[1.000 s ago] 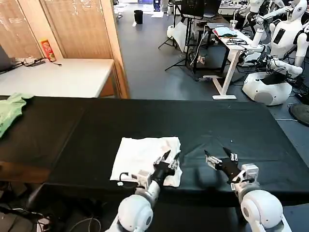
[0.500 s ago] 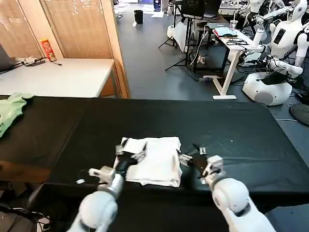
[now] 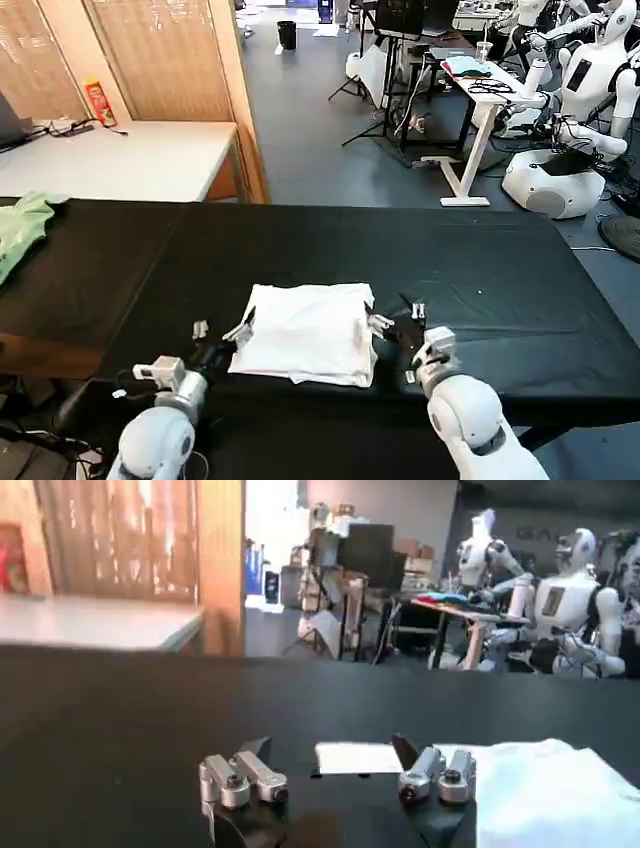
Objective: Fold and organize the clothes.
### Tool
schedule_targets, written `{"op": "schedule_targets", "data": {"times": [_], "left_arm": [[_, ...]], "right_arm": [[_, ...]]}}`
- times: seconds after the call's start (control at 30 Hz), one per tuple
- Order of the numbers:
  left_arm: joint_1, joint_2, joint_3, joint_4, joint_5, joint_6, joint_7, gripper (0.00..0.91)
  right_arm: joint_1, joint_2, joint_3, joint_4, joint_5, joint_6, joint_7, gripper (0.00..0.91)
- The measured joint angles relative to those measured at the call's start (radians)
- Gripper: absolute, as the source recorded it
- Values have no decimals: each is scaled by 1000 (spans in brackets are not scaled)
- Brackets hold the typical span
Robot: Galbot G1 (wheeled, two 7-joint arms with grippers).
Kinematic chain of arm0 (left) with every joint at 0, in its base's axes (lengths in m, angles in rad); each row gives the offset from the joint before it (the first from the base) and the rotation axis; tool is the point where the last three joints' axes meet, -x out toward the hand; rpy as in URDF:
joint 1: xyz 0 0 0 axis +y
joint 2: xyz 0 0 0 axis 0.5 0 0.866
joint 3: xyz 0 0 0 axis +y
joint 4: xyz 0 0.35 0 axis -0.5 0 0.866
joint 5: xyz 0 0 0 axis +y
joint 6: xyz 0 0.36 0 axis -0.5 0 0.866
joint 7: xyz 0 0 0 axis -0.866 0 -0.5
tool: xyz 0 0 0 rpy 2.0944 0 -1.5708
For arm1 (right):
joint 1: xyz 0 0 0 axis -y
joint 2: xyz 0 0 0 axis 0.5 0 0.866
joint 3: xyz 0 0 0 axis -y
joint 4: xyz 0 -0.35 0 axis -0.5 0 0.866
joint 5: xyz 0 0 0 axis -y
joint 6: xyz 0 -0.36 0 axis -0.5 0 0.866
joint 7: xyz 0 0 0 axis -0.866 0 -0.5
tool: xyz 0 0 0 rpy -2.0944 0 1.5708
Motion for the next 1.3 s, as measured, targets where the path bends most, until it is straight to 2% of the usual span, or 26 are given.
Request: {"op": "schedule_targets", "data": {"times": [0.17,0.3,0.5,0.53,0.63,0.67,0.7,0.73,1.17,1.3], "left_arm": [[10,0,-16,18,-134,8,22,878],[-2,-4,-25,28,-235,49,32,878],[-23,-6,-26,58,-309,87,34,878],[-26,-7,-26,63,-322,90,33,839],[-33,-7,-28,74,-358,100,33,556],[-36,-8,-29,79,-371,101,32,156],[-38,-9,-29,81,-382,103,29,59],[-41,-11,-31,83,-403,109,20,20],[-38,-17,-20,66,-364,126,16,0],[-34,-3,-35,39,-300,128,0,0]], "right_arm": [[-29,3,32,40,15,3,-1,878],[-41,10,40,56,16,3,-1,878],[-55,9,56,77,20,3,-3,878],[-57,9,59,79,20,3,-3,878],[-60,9,63,83,21,4,-3,878],[-60,10,63,83,21,4,-3,878],[-62,12,63,84,21,4,-3,878],[-63,14,63,85,21,4,-3,878],[-68,30,67,88,17,4,-4,878],[-73,32,74,92,10,4,-4,878]]}}
